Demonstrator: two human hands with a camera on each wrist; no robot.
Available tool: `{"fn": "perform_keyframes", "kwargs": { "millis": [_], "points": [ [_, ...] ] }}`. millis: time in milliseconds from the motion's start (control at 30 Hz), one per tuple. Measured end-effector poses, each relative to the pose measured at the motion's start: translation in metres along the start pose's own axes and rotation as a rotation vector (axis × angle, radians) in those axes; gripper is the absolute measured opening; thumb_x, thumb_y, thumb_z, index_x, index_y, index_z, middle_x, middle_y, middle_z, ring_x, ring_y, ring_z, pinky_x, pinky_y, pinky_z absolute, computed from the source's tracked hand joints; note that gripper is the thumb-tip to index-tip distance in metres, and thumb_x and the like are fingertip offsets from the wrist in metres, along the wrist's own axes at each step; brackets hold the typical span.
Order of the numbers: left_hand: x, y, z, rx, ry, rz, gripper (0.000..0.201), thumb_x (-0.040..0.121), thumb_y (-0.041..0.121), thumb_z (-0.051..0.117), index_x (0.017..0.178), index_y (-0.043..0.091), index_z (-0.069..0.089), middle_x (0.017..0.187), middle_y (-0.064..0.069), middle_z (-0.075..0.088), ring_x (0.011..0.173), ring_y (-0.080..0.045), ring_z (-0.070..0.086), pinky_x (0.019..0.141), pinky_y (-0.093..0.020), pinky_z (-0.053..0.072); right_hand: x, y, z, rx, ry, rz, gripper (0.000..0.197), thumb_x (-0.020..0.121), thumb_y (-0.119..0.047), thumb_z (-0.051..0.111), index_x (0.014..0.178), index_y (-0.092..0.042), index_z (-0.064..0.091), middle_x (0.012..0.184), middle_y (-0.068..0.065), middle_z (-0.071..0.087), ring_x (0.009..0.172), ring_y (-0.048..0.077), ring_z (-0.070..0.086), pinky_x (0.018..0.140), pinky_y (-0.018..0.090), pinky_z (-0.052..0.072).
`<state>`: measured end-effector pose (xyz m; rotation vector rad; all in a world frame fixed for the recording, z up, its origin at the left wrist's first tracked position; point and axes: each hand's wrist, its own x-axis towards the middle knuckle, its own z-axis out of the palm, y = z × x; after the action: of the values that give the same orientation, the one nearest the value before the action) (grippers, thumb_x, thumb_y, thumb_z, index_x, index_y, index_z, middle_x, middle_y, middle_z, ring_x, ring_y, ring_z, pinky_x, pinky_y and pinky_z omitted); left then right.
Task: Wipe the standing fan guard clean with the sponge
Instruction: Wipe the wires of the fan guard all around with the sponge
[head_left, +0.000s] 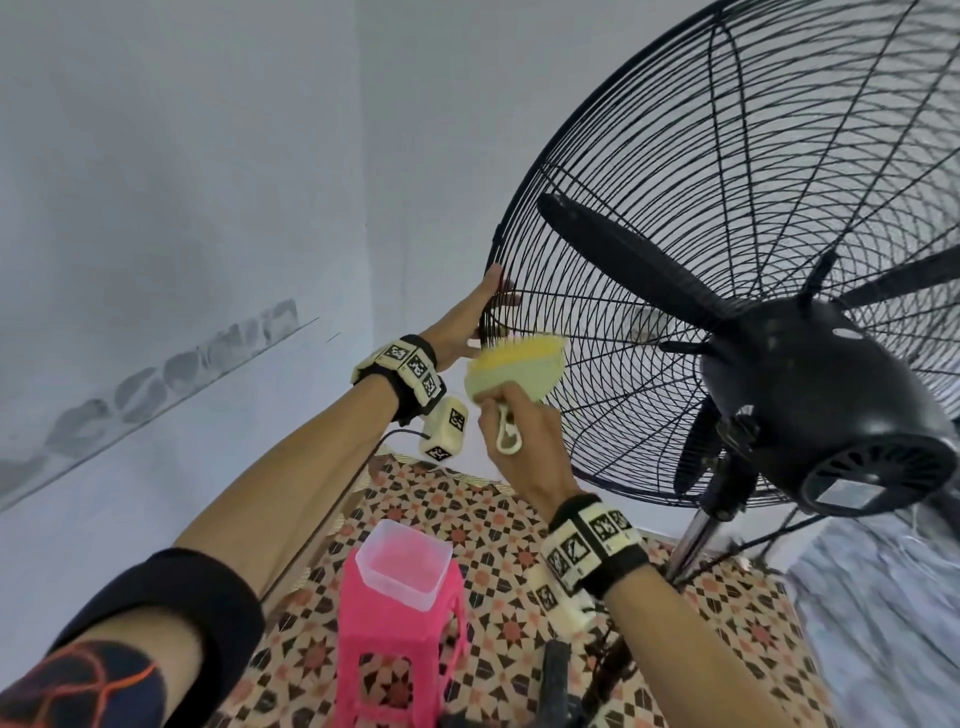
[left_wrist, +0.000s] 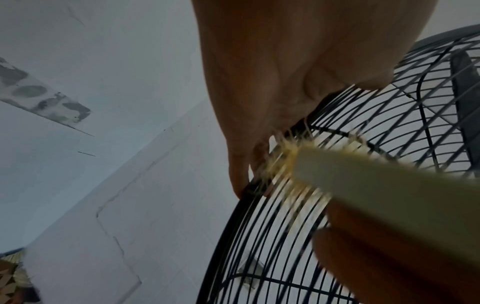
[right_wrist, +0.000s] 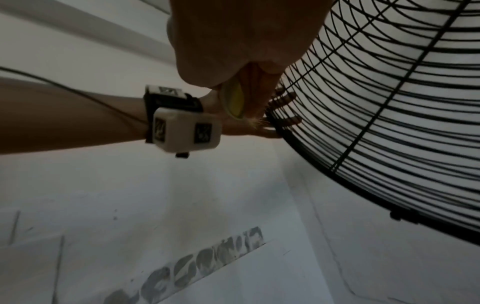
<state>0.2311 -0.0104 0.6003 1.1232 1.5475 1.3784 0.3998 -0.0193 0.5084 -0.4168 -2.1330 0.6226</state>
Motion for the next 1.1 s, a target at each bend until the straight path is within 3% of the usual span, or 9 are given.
{"fn": "perform_keyframes", "kwargs": {
  "millis": [200, 267, 367, 467, 667, 767, 867, 967, 1100],
  "points": [
    [-0.004, 0.0, -0.001, -0.033, 0.019, 0.013, 0.1, 0.074, 0.097, 0.035, 0.155, 0.038, 0.042, 0.152, 0.004, 0.052, 0.13, -0.027, 0.056, 0.115, -0.062, 0.038, -0.022, 0.015, -0.002, -0.167, -0.163, 0.24, 0.016, 0.099, -0.02, 0.054, 0.086, -0.013, 0.06, 0.078, 0.003, 0.068, 0.063, 0.007, 0.052, 0.064, 0.039, 0.054],
    [-0.008, 0.0, 0.001, -0.019, 0.007, 0.034, 0.101, 0.071, 0.095, 0.044, 0.153, 0.037, 0.041, 0.151, 0.006, 0.053, 0.128, -0.027, 0.057, 0.113, -0.062, 0.039, -0.024, 0.003, -0.011, -0.091, -0.106, 0.28, 0.02, 0.1, -0.02, 0.053, 0.089, -0.009, 0.066, 0.085, 0.003, 0.071, 0.071, 0.005, 0.053, 0.072, 0.032, 0.05],
    [-0.012, 0.002, 0.007, -0.012, 0.02, 0.08, 0.102, 0.072, 0.09, 0.048, 0.157, 0.035, 0.034, 0.159, 0.007, 0.044, 0.136, -0.027, 0.051, 0.112, -0.064, 0.039, -0.008, -0.019, -0.025, 0.068, 0.052, 0.064, 0.013, 0.099, -0.011, 0.056, 0.095, -0.009, 0.069, 0.083, -0.004, 0.073, 0.067, -0.002, 0.062, 0.059, 0.011, 0.044],
    [-0.013, 0.002, 0.009, -0.032, 0.041, 0.089, 0.096, 0.077, 0.087, 0.045, 0.157, 0.035, 0.033, 0.16, 0.006, 0.041, 0.139, -0.03, 0.047, 0.113, -0.064, 0.038, 0.003, -0.008, -0.027, 0.091, 0.161, 0.022, 0.012, 0.098, -0.008, 0.057, 0.097, -0.012, 0.068, 0.08, -0.006, 0.071, 0.062, 0.006, 0.063, 0.052, 0.02, 0.048],
    [-0.014, -0.003, 0.008, -0.043, 0.055, 0.096, 0.092, 0.072, 0.087, 0.055, 0.146, 0.035, 0.041, 0.15, 0.005, 0.051, 0.129, -0.028, 0.056, 0.11, -0.066, 0.041, -0.031, 0.027, -0.022, 0.041, 0.024, 0.312, 0.021, 0.099, -0.022, 0.054, 0.086, -0.017, 0.07, 0.086, -0.013, 0.071, 0.083, 0.0, 0.064, 0.072, 0.021, 0.051],
    [-0.015, -0.003, 0.014, -0.011, 0.084, 0.141, 0.084, 0.064, 0.083, 0.065, 0.131, 0.034, 0.048, 0.138, 0.007, 0.057, 0.126, -0.022, 0.056, 0.102, -0.06, 0.049, -0.013, 0.009, -0.033, 0.161, 0.137, 0.202, 0.018, 0.095, -0.027, 0.054, 0.087, -0.026, 0.07, 0.088, -0.003, 0.073, 0.079, 0.023, 0.068, 0.064, 0.035, 0.058],
    [-0.012, -0.005, 0.017, -0.016, 0.136, 0.147, 0.091, 0.062, 0.085, 0.066, 0.134, 0.031, 0.049, 0.135, 0.009, 0.057, 0.126, -0.02, 0.053, 0.098, -0.055, 0.051, -0.002, -0.002, -0.038, 0.113, 0.145, 0.056, 0.014, 0.098, -0.013, 0.055, 0.092, -0.017, 0.068, 0.084, 0.001, 0.074, 0.068, 0.019, 0.067, 0.056, 0.031, 0.053],
    [-0.011, -0.007, 0.016, -0.031, 0.14, 0.146, 0.095, 0.061, 0.083, 0.069, 0.138, 0.031, 0.048, 0.142, 0.006, 0.054, 0.131, -0.022, 0.051, 0.104, -0.06, 0.048, -0.016, 0.014, -0.029, 0.015, 0.031, 0.173, 0.015, 0.1, -0.014, 0.054, 0.092, -0.015, 0.067, 0.087, -0.001, 0.074, 0.071, 0.012, 0.07, 0.066, 0.036, 0.06],
    [-0.007, -0.013, 0.015, 0.038, 0.16, 0.196, 0.098, 0.062, 0.079, 0.075, 0.139, 0.028, 0.046, 0.135, 0.005, 0.058, 0.124, -0.017, 0.057, 0.102, -0.055, 0.052, -0.027, 0.019, -0.031, 0.033, 0.049, 0.285, 0.019, 0.1, -0.02, 0.055, 0.084, -0.024, 0.065, 0.086, -0.01, 0.071, 0.076, 0.008, 0.065, 0.074, 0.014, 0.051]
  ]
}}
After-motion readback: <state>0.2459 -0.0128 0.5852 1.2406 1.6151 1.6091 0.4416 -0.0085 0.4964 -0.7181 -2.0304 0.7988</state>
